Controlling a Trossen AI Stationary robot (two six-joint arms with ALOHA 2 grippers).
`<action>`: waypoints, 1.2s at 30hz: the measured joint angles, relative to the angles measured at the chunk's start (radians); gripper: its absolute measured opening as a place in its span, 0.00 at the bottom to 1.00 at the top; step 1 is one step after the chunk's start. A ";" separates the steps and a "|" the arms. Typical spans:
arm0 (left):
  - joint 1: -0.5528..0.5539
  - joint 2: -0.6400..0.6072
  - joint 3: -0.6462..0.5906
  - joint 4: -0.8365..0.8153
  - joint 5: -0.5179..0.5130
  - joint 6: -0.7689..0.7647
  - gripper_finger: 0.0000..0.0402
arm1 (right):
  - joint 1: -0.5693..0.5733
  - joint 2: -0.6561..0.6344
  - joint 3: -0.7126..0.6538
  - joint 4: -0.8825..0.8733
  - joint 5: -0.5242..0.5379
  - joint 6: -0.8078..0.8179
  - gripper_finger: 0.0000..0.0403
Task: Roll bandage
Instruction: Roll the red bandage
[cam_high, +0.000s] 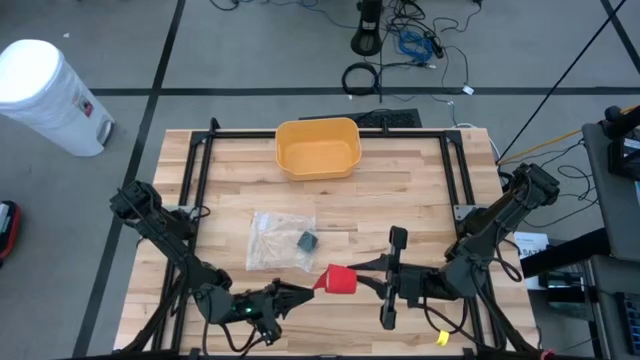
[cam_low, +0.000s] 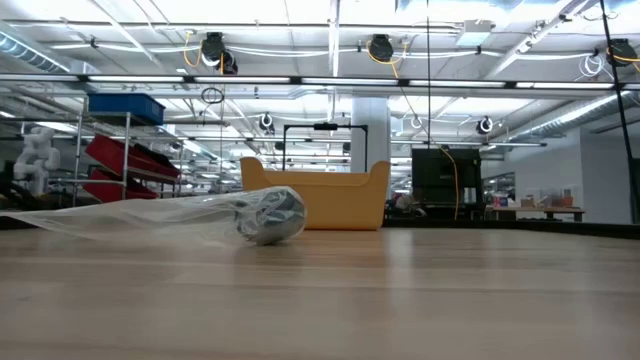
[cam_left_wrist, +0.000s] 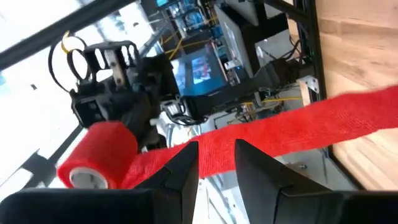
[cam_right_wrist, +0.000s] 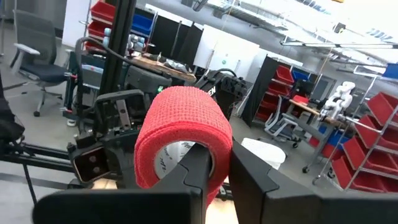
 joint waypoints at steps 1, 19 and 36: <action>0.005 0.000 0.000 -0.001 0.011 0.010 0.27 | 0.000 0.000 0.000 0.000 0.000 0.005 0.10; 0.064 0.000 0.000 -0.269 0.040 -0.048 0.27 | 0.004 0.000 0.000 -0.002 0.000 0.036 0.10; 0.077 -0.006 0.000 -0.414 0.116 -0.151 0.36 | 0.035 -0.015 0.000 -0.003 0.008 0.054 0.10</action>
